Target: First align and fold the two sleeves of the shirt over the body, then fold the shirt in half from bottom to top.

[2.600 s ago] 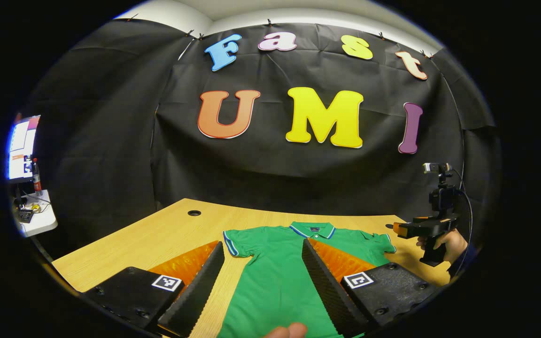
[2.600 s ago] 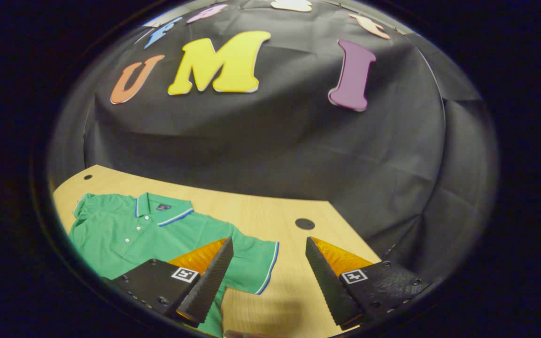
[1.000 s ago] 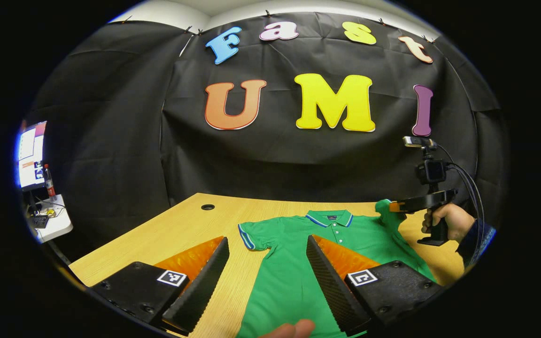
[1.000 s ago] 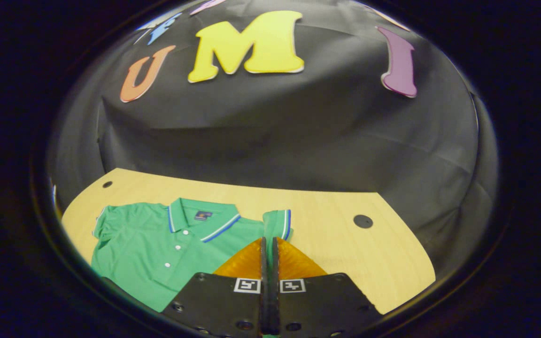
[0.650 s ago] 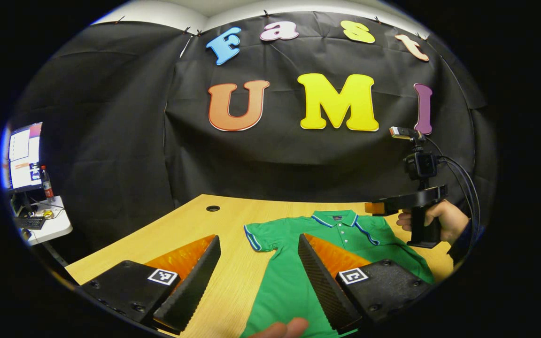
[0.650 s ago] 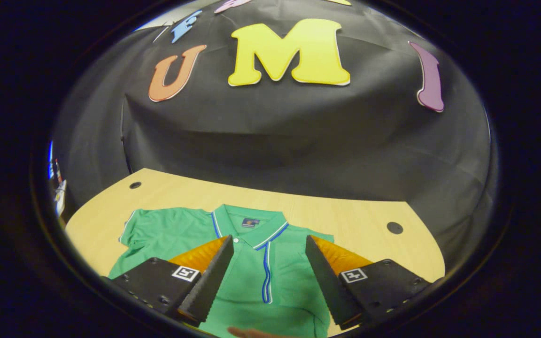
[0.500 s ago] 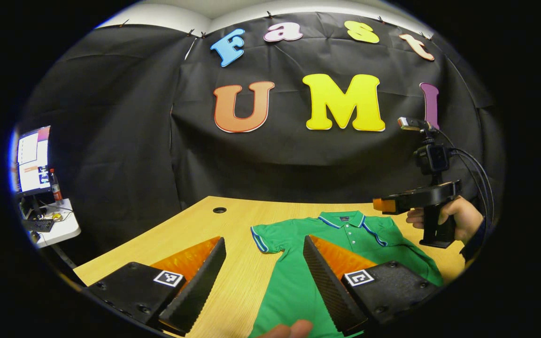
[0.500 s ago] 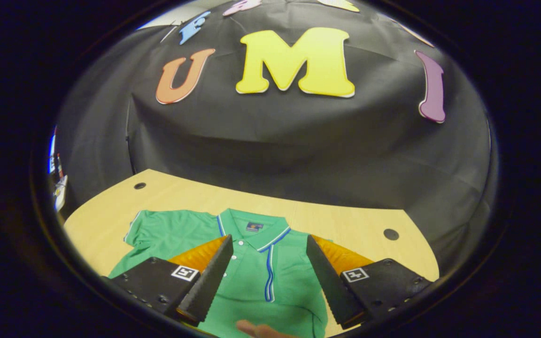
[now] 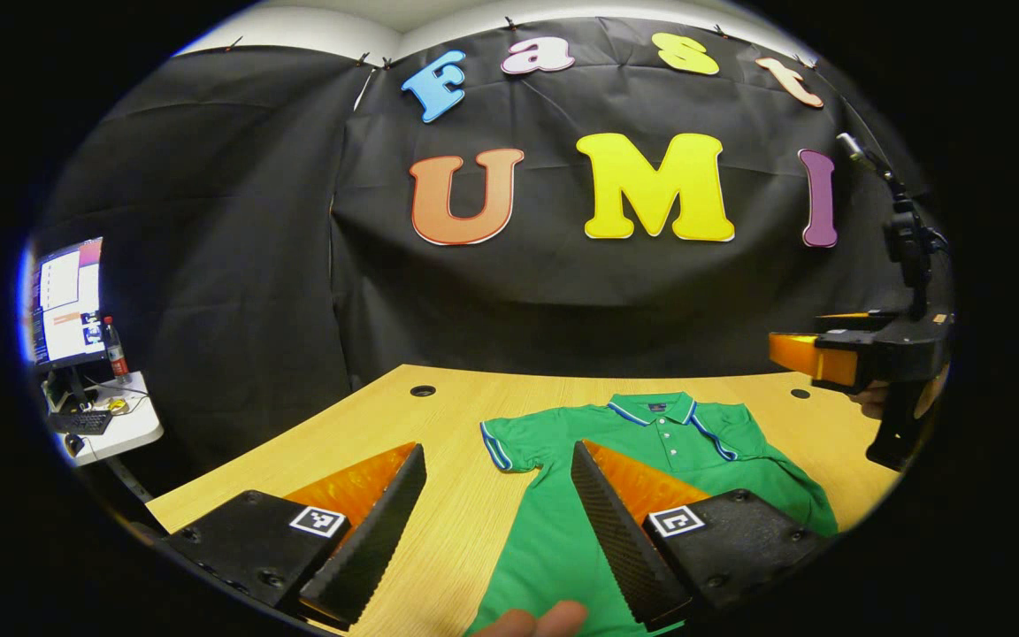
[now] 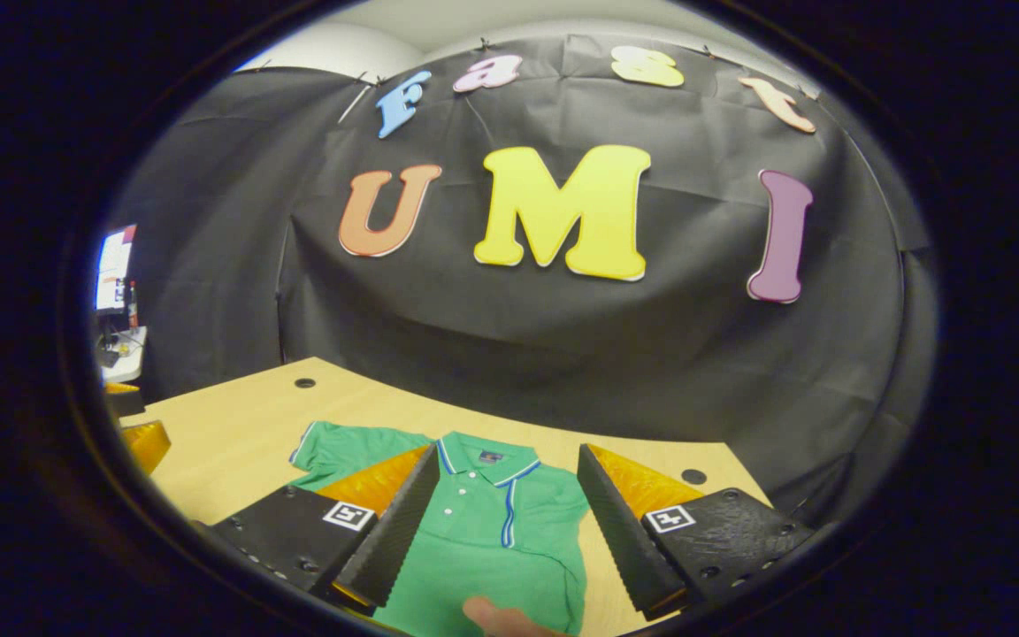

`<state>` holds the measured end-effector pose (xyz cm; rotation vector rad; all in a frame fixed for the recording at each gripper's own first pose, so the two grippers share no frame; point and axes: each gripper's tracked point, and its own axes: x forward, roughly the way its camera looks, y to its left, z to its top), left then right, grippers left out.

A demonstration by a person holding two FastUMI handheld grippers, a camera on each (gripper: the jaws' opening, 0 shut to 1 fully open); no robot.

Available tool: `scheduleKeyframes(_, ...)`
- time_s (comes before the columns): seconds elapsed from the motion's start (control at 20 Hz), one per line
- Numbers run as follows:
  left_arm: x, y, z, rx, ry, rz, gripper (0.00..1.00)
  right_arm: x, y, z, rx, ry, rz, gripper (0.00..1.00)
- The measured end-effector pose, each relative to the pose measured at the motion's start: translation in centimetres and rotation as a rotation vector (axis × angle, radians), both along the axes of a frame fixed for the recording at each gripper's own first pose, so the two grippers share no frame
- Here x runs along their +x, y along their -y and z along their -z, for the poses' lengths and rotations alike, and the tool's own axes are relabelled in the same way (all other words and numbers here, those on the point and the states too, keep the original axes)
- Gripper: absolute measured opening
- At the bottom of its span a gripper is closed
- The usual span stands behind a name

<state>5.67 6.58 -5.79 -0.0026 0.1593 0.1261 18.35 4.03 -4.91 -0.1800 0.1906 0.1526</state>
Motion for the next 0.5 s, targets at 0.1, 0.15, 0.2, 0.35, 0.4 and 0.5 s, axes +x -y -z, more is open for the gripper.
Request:
scheduleKeyframes(0.1,0.1,0.3,-0.1,-0.005,0.011,-0.005,1.00,-2.8,0.3,-0.6,0.007,0.028,-0.022,0.95)
scheduleKeyframes(0.15,0.1,0.4,0.0,-0.010,0.008,-0.007,1.00,-4.1,0.7,-0.7,0.008,0.035,-0.029,0.95)
scheduleKeyframes(0.2,0.2,0.5,0.3,-0.016,0.003,-0.007,1.00,-5.4,1.3,-0.6,0.007,0.039,-0.034,0.95)
scheduleKeyframes(0.35,0.4,0.0,0.3,-0.012,0.004,-0.023,1.00,-9.1,2.9,-0.5,0.008,0.063,-0.042,0.96)
scheduleKeyframes(0.4,0.5,-0.3,0.1,-0.017,0.014,-0.038,1.00,-10.3,3.5,-0.2,0.003,0.069,-0.049,0.96)
scheduleKeyframes(0.5,1.4,-0.4,0.1,-0.032,0.040,-0.042,1.00,-12.5,4.7,0.6,-0.003,0.073,-0.058,0.96)
